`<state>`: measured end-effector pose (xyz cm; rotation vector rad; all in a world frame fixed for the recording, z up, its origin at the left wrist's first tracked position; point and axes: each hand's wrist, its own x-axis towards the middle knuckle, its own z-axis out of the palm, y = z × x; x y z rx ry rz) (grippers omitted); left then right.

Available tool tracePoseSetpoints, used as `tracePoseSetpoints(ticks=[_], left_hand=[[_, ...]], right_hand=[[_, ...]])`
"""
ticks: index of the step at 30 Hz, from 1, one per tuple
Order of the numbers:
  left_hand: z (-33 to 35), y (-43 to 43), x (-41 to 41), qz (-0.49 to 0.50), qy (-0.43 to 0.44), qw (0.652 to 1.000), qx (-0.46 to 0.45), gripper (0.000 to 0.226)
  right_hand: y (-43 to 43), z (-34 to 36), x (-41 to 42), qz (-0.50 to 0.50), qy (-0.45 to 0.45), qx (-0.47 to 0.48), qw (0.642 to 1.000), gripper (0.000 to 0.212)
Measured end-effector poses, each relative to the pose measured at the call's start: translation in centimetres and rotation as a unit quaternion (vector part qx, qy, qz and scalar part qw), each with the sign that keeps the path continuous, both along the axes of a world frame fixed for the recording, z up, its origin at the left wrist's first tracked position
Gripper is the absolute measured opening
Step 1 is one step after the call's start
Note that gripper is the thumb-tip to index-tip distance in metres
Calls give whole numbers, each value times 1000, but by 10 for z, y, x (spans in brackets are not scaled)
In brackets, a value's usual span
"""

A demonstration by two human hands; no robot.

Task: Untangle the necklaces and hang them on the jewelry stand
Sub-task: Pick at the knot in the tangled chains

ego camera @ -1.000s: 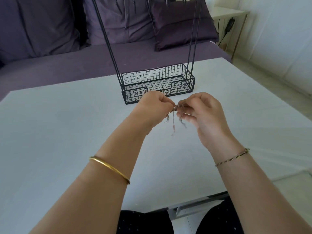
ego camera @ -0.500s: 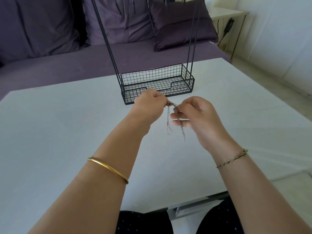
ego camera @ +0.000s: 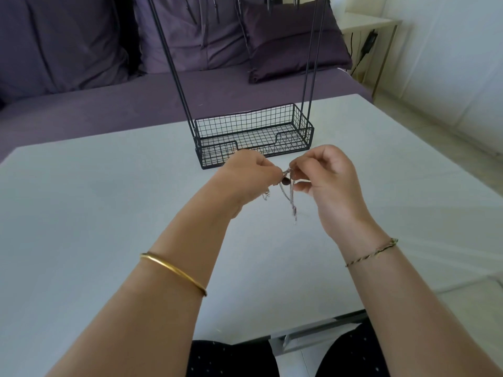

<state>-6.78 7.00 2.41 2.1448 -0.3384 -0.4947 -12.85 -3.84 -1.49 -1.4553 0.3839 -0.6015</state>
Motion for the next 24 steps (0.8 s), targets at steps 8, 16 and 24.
tracePoseSetpoints(ticks=[8, 16, 24], left_hand=[[3, 3, 5, 86, 98, 984, -120, 17], [3, 5, 5, 68, 132, 981, -128, 9], [-2, 4, 1, -27, 27, 999, 16, 8]], right_hand=[[0, -1, -1, 84, 56, -126, 987, 24], [0, -1, -1, 30, 55, -136, 989, 22], [1, 6, 0, 37, 22, 44, 998, 15]])
